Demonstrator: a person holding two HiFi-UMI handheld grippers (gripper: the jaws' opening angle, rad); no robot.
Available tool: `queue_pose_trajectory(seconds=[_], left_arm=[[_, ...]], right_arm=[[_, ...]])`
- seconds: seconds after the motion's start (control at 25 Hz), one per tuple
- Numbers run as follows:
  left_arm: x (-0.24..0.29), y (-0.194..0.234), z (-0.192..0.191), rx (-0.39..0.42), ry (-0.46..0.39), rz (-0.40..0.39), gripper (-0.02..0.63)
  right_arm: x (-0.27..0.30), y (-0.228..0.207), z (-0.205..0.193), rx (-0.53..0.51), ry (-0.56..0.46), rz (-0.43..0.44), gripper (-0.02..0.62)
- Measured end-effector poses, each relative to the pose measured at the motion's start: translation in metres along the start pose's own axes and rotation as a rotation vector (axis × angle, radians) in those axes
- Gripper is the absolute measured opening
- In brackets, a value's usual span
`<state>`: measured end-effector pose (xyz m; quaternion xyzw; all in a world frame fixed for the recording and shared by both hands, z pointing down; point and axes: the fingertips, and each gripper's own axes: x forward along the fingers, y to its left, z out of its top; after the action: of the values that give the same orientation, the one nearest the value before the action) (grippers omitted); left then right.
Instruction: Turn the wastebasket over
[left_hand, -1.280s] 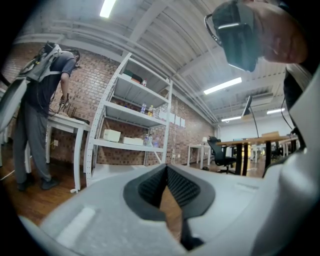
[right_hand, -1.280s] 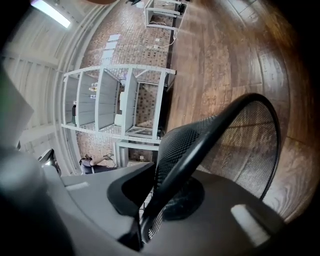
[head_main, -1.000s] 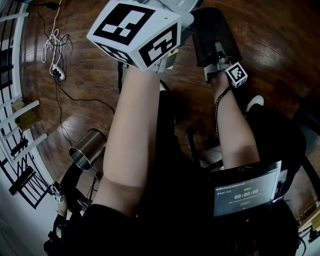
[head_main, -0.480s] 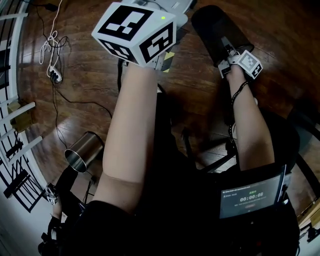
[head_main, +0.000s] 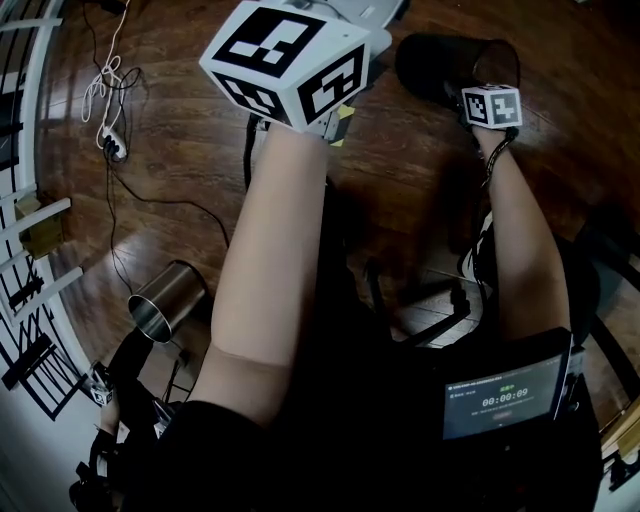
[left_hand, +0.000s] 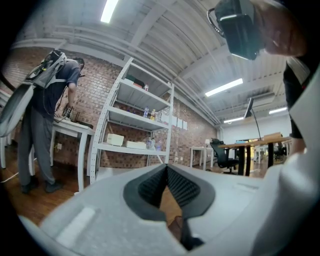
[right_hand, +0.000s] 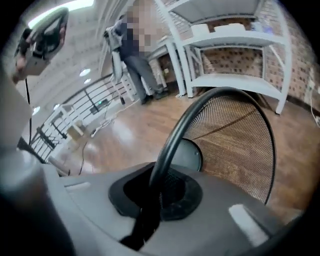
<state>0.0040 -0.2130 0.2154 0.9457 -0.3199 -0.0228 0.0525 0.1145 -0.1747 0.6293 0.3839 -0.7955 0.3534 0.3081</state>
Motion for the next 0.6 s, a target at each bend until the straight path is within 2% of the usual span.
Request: queue_pose_trajectory(seconds=[0.2,0.44,0.52,0.6], left_arm=[[0.000,0.002,0.005,-0.001,-0.005,0.004,0.002],[-0.001,0.004,0.010,-0.010,-0.014,0.005,0.003],[-0.001,0.004,0.010,-0.013,-0.014,0.000,0.002],[-0.003,0.005,0.009,-0.015,-0.015,0.000,0.002]], right_arm=[[0.026,0.027,-0.009,-0.290,0.202,0.008,0.014],[0.030,0.065,-0.036,-0.680,0.500,0.076,0.014],[0.031,0.080,-0.041,-0.820,0.551,0.101,0.014],[0.036,0.091,-0.050,-0.918,0.598,0.122,0.014]])
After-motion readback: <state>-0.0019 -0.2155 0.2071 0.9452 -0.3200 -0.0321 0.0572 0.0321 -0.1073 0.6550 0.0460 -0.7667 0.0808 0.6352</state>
